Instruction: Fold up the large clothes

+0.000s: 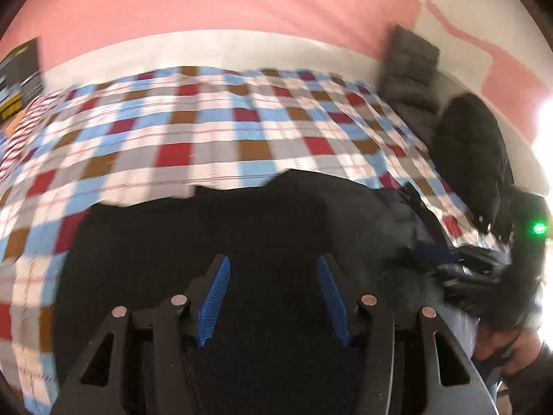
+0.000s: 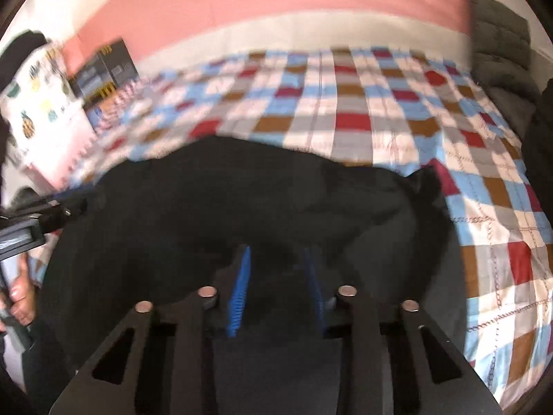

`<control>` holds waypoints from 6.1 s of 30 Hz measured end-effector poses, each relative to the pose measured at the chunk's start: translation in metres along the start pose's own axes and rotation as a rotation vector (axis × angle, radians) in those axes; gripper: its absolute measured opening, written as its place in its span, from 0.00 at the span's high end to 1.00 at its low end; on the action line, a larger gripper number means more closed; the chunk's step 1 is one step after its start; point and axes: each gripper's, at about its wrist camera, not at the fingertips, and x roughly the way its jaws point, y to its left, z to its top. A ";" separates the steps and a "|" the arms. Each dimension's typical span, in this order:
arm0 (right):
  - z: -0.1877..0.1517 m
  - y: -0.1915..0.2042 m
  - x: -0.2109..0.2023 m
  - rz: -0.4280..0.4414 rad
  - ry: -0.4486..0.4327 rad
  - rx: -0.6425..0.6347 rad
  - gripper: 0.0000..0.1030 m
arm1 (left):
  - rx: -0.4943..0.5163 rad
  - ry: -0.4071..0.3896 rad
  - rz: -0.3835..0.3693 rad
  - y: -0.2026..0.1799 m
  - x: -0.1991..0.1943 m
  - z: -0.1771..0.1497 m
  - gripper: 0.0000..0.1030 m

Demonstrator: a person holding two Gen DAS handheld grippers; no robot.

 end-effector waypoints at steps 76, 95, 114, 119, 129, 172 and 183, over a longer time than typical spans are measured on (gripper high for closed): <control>-0.079 -0.192 0.023 0.275 0.124 0.604 0.10 | -0.737 0.133 -0.136 0.244 0.004 -0.115 0.09; -0.076 -0.185 0.047 0.405 0.195 0.603 0.12 | -0.637 0.189 -0.120 0.214 0.016 -0.110 0.07; -0.070 -0.175 0.047 0.396 0.222 0.544 0.48 | -0.531 0.190 0.018 0.182 0.012 -0.096 0.36; -0.061 -0.161 0.021 0.305 0.185 0.481 0.61 | -0.410 0.178 0.118 0.154 -0.009 -0.083 0.59; -0.042 -0.132 -0.048 0.298 0.031 0.401 0.66 | -0.344 0.043 0.081 0.127 -0.075 -0.056 0.70; 0.074 -0.064 -0.048 0.397 -0.083 0.284 0.66 | -0.295 -0.143 0.065 0.174 -0.122 0.031 0.70; 0.150 -0.042 0.027 0.414 -0.077 0.290 0.65 | -0.288 -0.184 0.060 0.241 -0.071 0.099 0.70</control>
